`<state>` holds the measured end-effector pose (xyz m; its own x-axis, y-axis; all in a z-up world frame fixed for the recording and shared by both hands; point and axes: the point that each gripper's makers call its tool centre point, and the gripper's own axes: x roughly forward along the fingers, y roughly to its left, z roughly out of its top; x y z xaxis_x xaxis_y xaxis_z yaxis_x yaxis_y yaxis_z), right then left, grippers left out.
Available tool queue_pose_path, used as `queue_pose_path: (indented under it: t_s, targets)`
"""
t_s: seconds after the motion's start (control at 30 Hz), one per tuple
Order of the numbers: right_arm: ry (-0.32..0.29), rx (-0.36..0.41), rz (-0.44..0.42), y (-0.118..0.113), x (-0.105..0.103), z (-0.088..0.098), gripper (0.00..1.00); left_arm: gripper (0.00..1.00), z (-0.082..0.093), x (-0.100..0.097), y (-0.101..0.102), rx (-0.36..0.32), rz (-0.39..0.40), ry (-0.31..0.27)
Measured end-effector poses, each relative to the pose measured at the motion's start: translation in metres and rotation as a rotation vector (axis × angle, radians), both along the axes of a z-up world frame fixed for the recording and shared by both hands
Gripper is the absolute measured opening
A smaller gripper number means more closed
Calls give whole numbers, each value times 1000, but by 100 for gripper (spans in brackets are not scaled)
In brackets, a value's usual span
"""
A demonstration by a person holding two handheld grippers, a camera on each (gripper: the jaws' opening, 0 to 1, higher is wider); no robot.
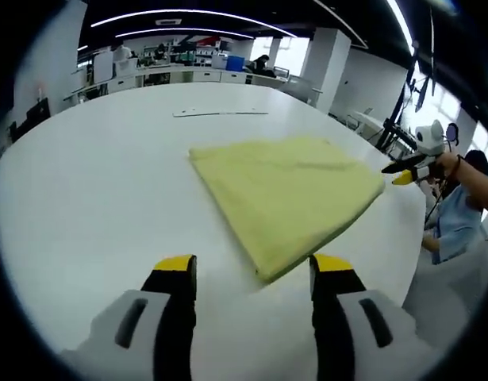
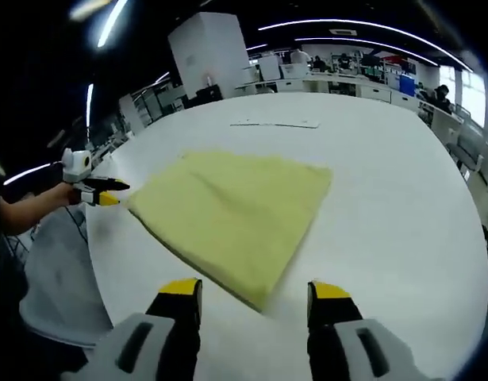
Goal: Fold the garment on the visible template until the final outline fits inside the template.
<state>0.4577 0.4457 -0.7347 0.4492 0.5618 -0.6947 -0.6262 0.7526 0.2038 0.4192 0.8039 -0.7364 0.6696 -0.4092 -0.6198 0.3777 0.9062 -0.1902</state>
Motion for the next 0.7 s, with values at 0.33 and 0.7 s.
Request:
queue_pose_path:
  t_s: [0.33, 0.7]
  targets:
    - [-40, -3, -5, 1, -13, 27, 83, 80, 26, -20, -4, -5, 10, -41]
    - [-91, 3, -2, 3, -38, 62, 90, 91, 56, -41, 0, -10, 55, -88]
